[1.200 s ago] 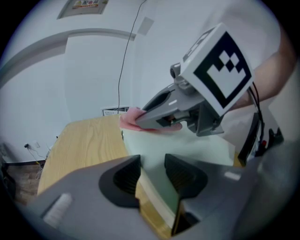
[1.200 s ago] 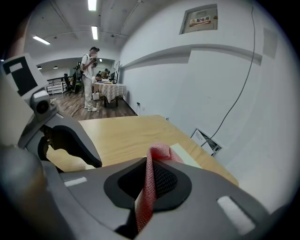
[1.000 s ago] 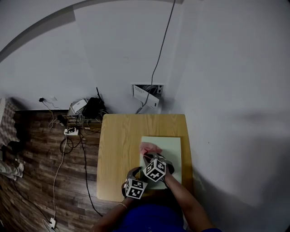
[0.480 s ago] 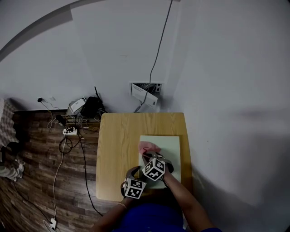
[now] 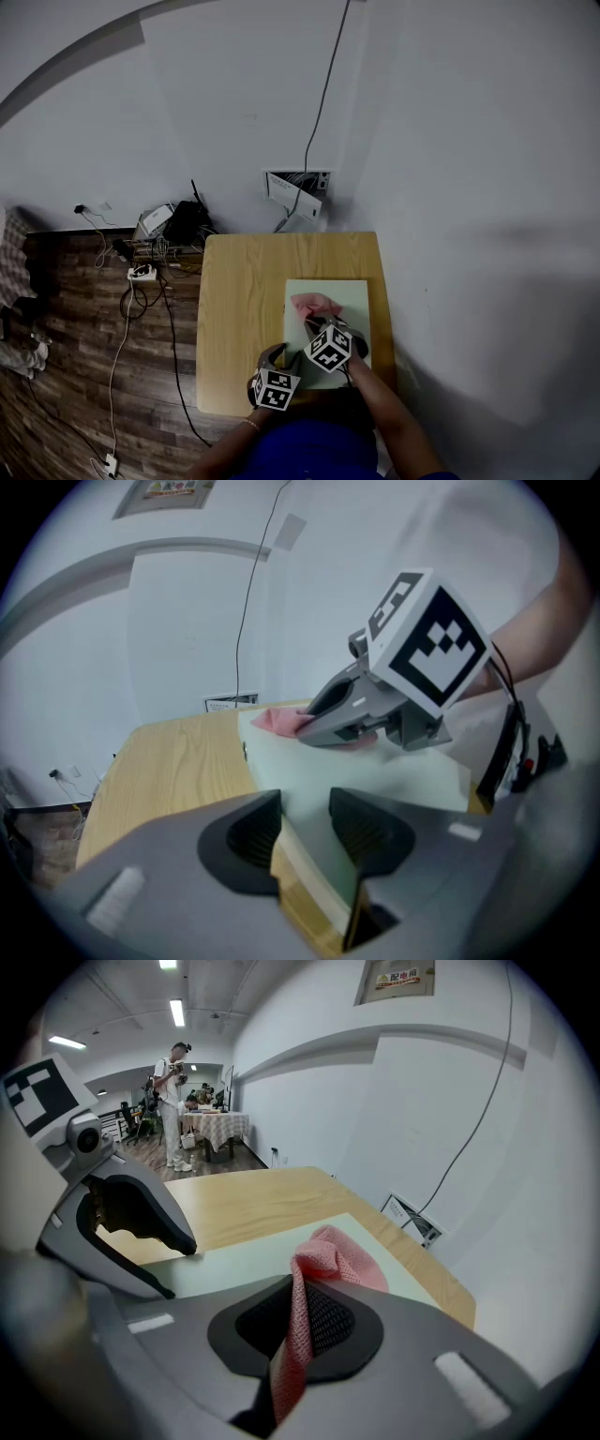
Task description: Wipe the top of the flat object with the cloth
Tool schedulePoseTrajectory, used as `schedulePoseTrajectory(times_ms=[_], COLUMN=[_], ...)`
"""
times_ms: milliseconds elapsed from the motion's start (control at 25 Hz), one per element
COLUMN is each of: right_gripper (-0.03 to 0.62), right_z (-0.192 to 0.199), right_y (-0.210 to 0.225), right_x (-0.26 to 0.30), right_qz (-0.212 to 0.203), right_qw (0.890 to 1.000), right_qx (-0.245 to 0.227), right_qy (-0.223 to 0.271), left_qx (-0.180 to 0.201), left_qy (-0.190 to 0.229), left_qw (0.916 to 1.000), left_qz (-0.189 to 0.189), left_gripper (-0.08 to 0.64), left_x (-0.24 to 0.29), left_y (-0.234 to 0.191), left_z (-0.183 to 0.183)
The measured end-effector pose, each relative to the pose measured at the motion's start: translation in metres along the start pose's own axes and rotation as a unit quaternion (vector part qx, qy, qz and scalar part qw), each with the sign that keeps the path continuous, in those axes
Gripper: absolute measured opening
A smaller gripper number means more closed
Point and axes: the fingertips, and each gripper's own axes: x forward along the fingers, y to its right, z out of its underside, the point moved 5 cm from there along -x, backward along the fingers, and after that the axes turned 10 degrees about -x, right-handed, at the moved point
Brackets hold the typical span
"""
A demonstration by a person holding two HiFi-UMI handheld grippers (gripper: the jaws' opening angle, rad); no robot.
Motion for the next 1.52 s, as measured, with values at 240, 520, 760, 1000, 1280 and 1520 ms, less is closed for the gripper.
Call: schedulePoseTrajectory(times_ms=[240, 520, 760, 1000, 1280, 1520], right_gripper=[0.014, 0.014, 0.014, 0.014, 0.014, 0.014], right_z=[0.024, 0.046, 0.069, 0.086, 0.101, 0.101], right_y=[0.013, 0.023, 0.032, 0.039, 0.042, 0.043], right_x=[-0.007, -0.018, -0.028, -0.037, -0.047, -0.047], right_qz=[0.014, 0.028, 0.043, 0.059, 0.072, 0.082], right_qw=[1.000, 0.998, 0.995, 0.993, 0.989, 0.987], right_qx=[0.020, 0.044, 0.069, 0.088, 0.114, 0.120], right_qy=[-0.017, -0.035, -0.049, -0.060, -0.065, -0.067], left_qx=[0.000, -0.001, 0.000, 0.000, 0.000, 0.000], left_qy=[0.000, 0.001, 0.001, 0.001, 0.001, 0.001], left_qw=[1.0000, 1.0000, 1.0000, 1.0000, 1.0000, 1.0000], left_qz=[-0.001, -0.001, -0.002, -0.001, 0.000, 0.001], left_gripper=[0.163, 0.163, 0.163, 0.163, 0.163, 0.163], left_x=[0.003, 0.002, 0.002, 0.003, 0.003, 0.003], left_y=[0.000, 0.000, 0.000, 0.000, 0.001, -0.001], left_z=[0.000, 0.000, 0.000, -0.001, 0.000, -0.001])
